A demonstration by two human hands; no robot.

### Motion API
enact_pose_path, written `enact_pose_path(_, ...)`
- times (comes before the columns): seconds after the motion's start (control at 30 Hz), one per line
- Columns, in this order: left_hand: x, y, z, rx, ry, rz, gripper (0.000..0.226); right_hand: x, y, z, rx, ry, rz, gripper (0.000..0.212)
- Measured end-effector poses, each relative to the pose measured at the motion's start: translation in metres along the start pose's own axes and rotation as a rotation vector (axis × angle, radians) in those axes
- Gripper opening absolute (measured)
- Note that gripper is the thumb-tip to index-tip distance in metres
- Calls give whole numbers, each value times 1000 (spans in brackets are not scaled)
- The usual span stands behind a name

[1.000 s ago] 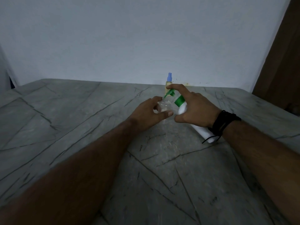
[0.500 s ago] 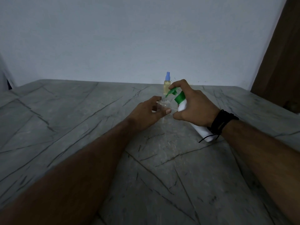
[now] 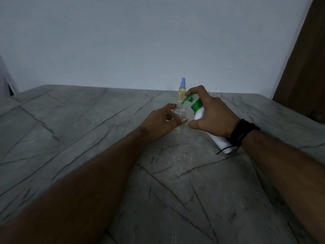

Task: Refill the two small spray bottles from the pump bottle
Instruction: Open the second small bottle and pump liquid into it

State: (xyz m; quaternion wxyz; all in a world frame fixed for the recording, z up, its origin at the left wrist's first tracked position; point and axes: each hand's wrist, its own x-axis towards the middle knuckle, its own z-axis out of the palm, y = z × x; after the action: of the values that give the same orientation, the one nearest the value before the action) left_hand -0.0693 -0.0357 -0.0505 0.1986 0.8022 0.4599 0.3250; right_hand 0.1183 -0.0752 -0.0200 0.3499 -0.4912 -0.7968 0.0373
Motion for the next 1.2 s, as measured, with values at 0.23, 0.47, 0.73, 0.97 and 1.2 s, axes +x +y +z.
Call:
enact_pose_path(0.23, -1, 0, 1, -13, 15, -1, 60, 0, 0, 0, -2, 7, -15, 74)
enact_pose_path(0.47, -1, 1, 0, -16, 7, -8, 59, 0, 0, 1, -10, 16, -21, 76)
enact_pose_path(0.73, -1, 1, 0, -5, -1, -15, 61, 0, 1, 1, 4, 21, -9, 73)
enact_pose_path(0.97, 0, -1, 1, -7, -8, -16, 63, 0, -1, 0, -17, 20, -14, 74)
enact_pose_path(1.2, 0, -2, 1, -9, 14, -8, 57, 0, 2, 3, -22, 18, -17, 74)
